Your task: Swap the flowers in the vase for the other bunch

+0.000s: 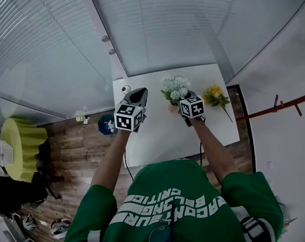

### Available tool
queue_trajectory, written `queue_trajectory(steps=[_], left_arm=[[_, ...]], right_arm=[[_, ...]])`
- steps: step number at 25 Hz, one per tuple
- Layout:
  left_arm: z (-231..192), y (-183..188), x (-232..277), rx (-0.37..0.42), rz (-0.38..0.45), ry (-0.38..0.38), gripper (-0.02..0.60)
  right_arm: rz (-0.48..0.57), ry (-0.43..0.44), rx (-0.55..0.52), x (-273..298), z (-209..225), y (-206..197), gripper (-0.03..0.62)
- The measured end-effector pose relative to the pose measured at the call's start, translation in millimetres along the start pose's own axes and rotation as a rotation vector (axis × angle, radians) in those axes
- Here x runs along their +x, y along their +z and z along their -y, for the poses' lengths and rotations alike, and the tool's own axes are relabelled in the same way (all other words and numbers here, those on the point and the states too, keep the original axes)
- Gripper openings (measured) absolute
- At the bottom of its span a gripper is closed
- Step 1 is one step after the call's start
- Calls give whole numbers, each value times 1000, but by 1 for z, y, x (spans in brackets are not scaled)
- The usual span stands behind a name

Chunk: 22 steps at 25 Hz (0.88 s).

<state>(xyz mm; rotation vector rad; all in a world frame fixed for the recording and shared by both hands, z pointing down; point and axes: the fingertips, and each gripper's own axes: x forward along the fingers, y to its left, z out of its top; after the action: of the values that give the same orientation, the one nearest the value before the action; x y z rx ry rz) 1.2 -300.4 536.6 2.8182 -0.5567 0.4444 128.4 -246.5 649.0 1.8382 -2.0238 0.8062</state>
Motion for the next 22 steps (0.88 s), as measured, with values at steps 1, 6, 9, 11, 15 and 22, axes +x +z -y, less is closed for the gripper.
queue_trajectory(steps=[1, 6, 9, 11, 15, 22], left_arm=[[1, 0, -1, 3, -1, -3, 5], [8, -5, -3, 7, -9, -12, 5], [13, -6, -1, 4, -10, -18, 5], [17, -6, 0, -1, -9, -24, 5], [18, -2, 0, -13, 1, -22, 5], [22, 1, 4, -8, 9, -22, 5]], right_arm=[[-1, -4, 4, -3, 0, -1, 196], [-22, -15, -9, -18, -1, -10, 206], [-7, -25, 8, -30, 4, -13, 207], [15, -39, 28, -41, 8, -13, 207], [59, -79, 40, -65, 20, -7, 206], [137, -144, 46, -105, 45, 10, 204]])
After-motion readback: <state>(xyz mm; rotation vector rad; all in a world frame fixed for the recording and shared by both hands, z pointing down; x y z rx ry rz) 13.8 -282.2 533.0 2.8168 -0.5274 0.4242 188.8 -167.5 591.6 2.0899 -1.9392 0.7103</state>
